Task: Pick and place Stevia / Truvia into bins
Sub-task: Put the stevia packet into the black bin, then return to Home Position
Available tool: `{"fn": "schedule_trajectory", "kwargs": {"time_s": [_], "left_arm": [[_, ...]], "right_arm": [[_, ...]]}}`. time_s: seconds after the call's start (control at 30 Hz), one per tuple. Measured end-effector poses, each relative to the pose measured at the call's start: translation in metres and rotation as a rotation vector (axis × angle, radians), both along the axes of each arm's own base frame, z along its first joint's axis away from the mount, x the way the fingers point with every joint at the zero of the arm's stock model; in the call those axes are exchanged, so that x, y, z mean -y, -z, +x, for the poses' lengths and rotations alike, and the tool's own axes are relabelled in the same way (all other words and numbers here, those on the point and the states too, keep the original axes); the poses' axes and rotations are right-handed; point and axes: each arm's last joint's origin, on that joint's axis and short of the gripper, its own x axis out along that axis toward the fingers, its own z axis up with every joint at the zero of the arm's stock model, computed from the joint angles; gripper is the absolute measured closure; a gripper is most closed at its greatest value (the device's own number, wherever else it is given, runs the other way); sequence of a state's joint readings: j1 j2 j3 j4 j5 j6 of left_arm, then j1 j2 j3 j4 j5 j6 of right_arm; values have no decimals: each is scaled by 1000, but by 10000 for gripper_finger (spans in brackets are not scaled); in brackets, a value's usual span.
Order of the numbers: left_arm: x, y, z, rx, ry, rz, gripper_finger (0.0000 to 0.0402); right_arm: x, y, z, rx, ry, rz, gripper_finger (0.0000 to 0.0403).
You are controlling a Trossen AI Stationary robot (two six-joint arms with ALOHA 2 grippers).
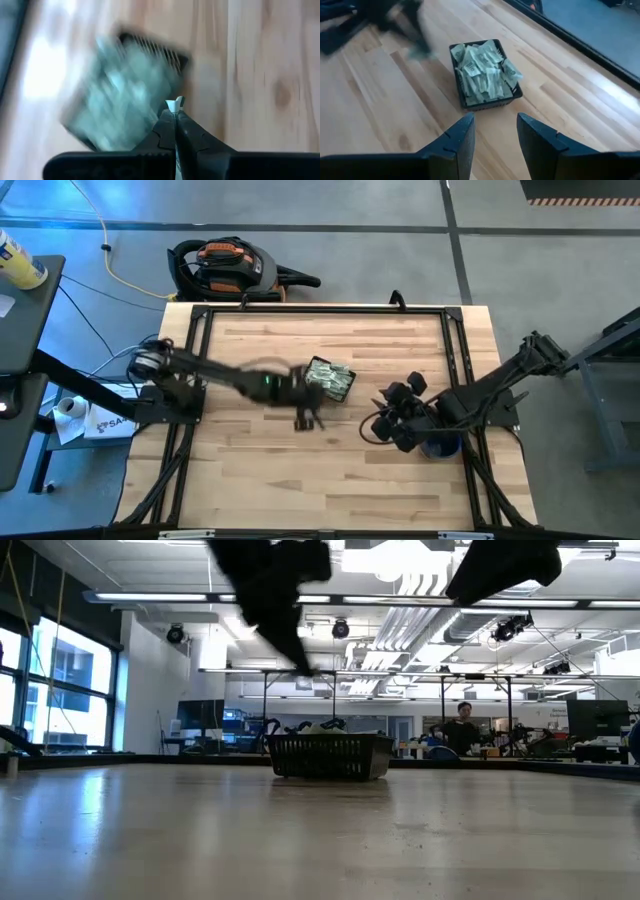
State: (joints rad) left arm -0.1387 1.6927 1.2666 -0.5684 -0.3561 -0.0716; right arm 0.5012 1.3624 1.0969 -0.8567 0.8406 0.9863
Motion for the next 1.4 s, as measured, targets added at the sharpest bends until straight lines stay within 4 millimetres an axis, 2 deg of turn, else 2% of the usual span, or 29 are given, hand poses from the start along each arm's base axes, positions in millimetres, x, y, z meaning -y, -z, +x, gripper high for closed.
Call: {"fn": "schedule_trajectory", "kwargs": {"time_s": [0.07, 0.13, 0.23, 0.33, 0.47, 0.57, 0.67, 0.8, 0.87, 1.0, 1.13, 1.23, 1.33, 1.4], "left_arm": [[-22, -16, 9, 48, 80, 18, 370], [-44, -21, 13, 46, 150, 39, 369], [-73, -11, 25, 48, 255, 80, 361], [-93, 0, 29, 23, 334, 78, 361], [-103, 24, 36, -39, 377, 90, 363], [-106, 35, 40, -51, 392, 72, 349], [-106, 42, 41, -80, 386, 74, 322], [-102, 38, 44, -81, 368, 102, 281], [-102, 29, 47, -81, 342, 107, 262], [-98, -1, 53, -83, 295, 104, 228], [-89, -44, 56, -71, 226, 34, 203], [-83, -79, 50, -66, 169, -53, 191], [-76, -111, 44, -34, 182, -153, 184], [-71, -125, 41, -13, 221, -220, 183]], "right_arm": [[-2, 0, -1, 5, -5, 4, 265], [-4, 0, -1, 10, -6, 8, 265], [-4, 0, -2, 25, 11, 28, 265], [-4, 0, -2, 36, 24, 50, 265], [-4, 0, -2, 42, 32, 65, 265], [-4, 0, -1, 43, 35, 68, 265], [-2, 0, -1, 38, 37, 81, 265], [1, 0, 1, 35, 51, 96, 265], [3, 0, 2, 31, 52, 96, 265], [7, 1, 4, 24, 63, 109, 265], [11, 0, 9, 37, 67, 161, 265], [10, 0, 14, 36, 32, 287, 265], [7, -3, 20, 40, -53, 363, 265], [9, -8, 24, 63, -127, 374, 265]]}}
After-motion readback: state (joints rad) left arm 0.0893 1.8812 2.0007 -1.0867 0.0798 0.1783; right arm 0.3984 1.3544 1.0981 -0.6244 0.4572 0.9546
